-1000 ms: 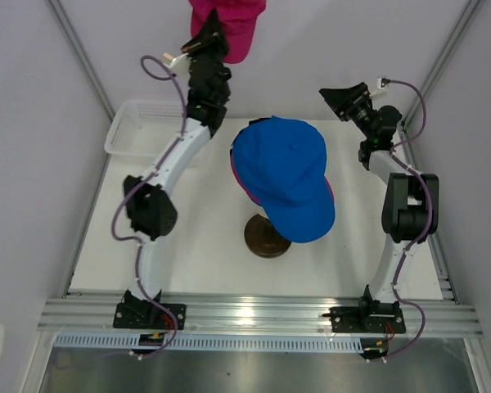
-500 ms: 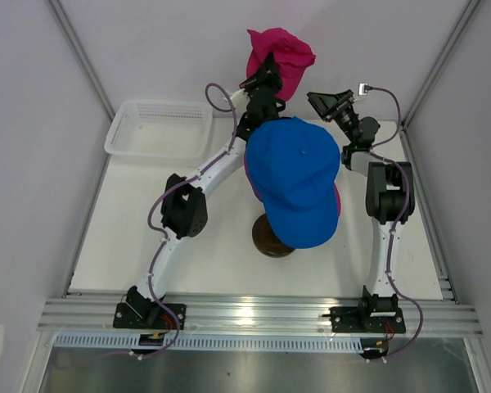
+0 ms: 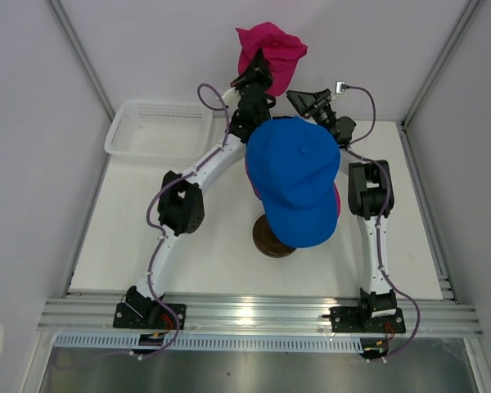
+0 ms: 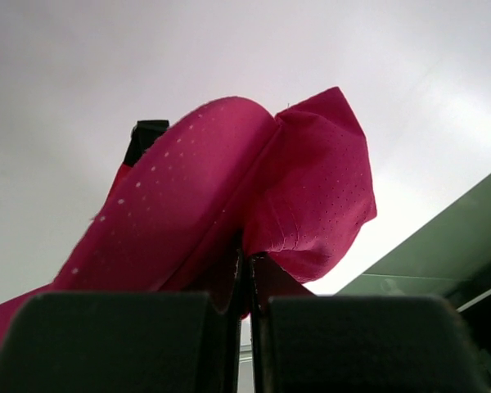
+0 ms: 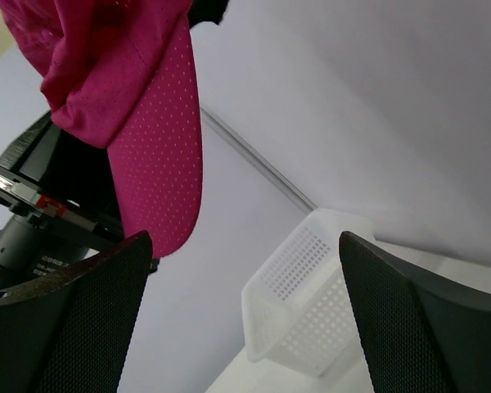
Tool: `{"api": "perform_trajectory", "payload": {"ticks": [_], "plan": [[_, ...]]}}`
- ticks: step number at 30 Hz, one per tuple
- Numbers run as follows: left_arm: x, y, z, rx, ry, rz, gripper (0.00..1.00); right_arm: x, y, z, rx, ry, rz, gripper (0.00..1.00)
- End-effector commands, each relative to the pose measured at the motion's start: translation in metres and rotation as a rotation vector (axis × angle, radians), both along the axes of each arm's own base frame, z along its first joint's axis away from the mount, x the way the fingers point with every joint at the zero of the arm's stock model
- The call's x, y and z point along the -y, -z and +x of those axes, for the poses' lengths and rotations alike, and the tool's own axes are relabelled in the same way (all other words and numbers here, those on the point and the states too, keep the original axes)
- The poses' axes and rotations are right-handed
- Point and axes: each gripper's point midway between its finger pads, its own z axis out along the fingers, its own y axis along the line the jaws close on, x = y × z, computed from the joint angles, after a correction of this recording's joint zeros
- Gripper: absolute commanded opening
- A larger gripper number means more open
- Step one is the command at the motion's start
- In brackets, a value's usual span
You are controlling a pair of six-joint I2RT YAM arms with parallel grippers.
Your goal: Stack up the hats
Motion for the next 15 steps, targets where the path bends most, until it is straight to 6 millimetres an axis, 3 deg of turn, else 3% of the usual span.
{"api": "perform_trajectory", "payload": {"ticks": [1,2,4,8,11,14,15], "plan": [[-0.009,-0.012,-0.002,0.055,0.003,-0.074,0.01,0.002,-0.072,-0.035,0.351,-0.008,0.098,0.99],[-0.008,-0.010,-0.002,0.051,0.002,-0.074,0.01,-0.001,-0.064,-0.032,0.328,-0.035,0.115,0.98],[-0.010,-0.007,0.001,0.046,0.001,-0.082,0.01,-0.006,-0.079,-0.037,0.374,-0.064,0.128,0.98],[-0.010,-0.001,0.006,0.049,0.021,-0.109,0.01,-0.020,-0.084,-0.045,0.408,-0.082,0.107,0.98],[-0.008,0.002,0.007,0.032,0.042,-0.111,0.01,-0.030,-0.088,-0.051,0.425,-0.092,0.103,0.92],[-0.005,0.002,0.007,0.034,0.055,-0.123,0.01,-0.039,-0.088,-0.055,0.434,-0.115,0.099,0.74],[-0.004,0.002,0.007,0.036,0.061,-0.123,0.01,-0.041,-0.087,-0.056,0.434,-0.118,0.101,0.56]]}}
